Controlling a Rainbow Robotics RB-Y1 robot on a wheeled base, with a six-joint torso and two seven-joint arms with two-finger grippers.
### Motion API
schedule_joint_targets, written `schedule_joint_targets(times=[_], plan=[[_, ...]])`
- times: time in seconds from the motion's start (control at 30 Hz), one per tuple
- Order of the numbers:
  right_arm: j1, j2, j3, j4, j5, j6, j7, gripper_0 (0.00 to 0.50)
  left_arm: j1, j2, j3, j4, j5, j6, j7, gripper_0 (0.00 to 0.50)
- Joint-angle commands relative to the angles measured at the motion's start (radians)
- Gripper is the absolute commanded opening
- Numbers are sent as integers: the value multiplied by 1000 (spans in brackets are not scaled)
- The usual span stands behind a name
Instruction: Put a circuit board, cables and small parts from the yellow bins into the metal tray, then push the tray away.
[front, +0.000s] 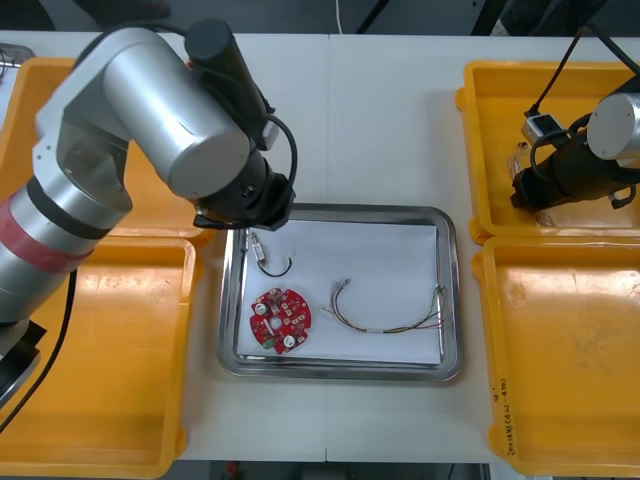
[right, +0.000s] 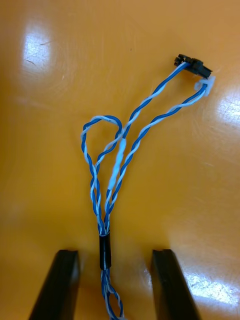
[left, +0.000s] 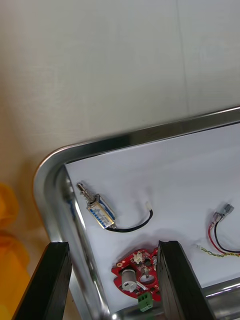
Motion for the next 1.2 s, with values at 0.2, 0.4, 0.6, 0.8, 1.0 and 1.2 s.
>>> schedule_joint_targets(times=[0.2, 0.4, 0.6, 0.8, 1.0, 1.2], plan=[[25, 6, 18, -15, -19, -6, 5, 0, 1, 99, 194, -33, 88, 63, -177, 500], [16, 5, 9, -27, -13, -14, 13, 0, 0, 149, 261, -1, 137, 68, -284, 500], [0, 2, -44, -84, 2, 42, 18, 0, -12, 172, 333, 69, 157, 69, -421, 500], [-15, 0, -142, -139, 11, 171, 31, 0, -63, 174, 372, 183, 148, 69, -548, 500], [-15, -17, -214, -229, 11, 292, 37, 0, -105, 174, 406, 292, 130, 43, -676, 500], [-15, -35, -257, -314, 10, 431, 37, 0, -126, 174, 421, 375, 97, -9, -797, 500]])
